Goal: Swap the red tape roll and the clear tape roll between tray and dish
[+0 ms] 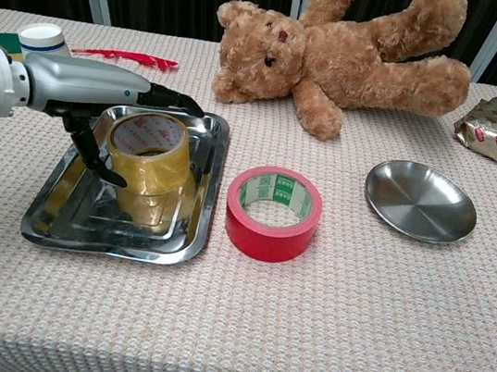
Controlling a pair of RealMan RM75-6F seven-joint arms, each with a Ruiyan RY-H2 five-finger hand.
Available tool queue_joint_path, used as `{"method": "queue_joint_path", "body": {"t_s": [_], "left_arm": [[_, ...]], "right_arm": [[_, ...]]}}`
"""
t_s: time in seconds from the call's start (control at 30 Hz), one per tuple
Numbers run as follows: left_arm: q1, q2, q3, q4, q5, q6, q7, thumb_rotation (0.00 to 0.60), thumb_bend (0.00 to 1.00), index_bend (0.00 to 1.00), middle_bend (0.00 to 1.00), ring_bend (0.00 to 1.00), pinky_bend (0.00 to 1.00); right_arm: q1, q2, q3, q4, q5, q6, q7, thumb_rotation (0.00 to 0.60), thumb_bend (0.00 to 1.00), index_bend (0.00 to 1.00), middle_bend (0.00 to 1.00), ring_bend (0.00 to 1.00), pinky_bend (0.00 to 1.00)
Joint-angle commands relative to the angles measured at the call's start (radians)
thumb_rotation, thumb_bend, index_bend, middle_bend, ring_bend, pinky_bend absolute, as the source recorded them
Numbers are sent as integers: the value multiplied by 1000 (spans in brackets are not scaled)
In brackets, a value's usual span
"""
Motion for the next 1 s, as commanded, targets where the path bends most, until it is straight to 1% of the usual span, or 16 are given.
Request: {"method": "queue_joint_path", "body": {"t_s": [0.03,0.27,0.5,0.6,0.77,0.87,1.0], "left_arm": [[-7,-11,-3,15,-16,5,11,600,162,76,84,22,122],[-21,-24,4,35,-49,-1,47,600,198,146,184,118,219],[-33,-17,-1,20,-67,12,69,600,249,218,290,224,332],[-55,-5,-19,6,-64,14,83,600,251,221,302,234,345],[-123,4,-67,-2,-65,-12,102,600,251,221,304,235,346],[-169,-26,-93,30,-68,-34,95,600,250,221,304,235,346],[-228,-96,-108,107,-67,-68,73,600,251,221,303,235,346]], "right_arm": [[-8,-4,3,4,-1,5,6,600,0,0,0,0,0],[-21,-22,9,29,-4,2,18,600,0,0,0,0,0],[-26,-29,17,45,-10,-5,27,600,0,0,0,0,0],[-31,-28,22,47,-12,-1,33,600,0,0,0,0,0],[-45,-23,32,49,-10,13,48,600,0,0,0,0,0],[-54,-24,37,61,-1,14,66,600,0,0,0,0,0],[-65,-30,43,86,12,9,98,600,0,0,0,0,0]]}}
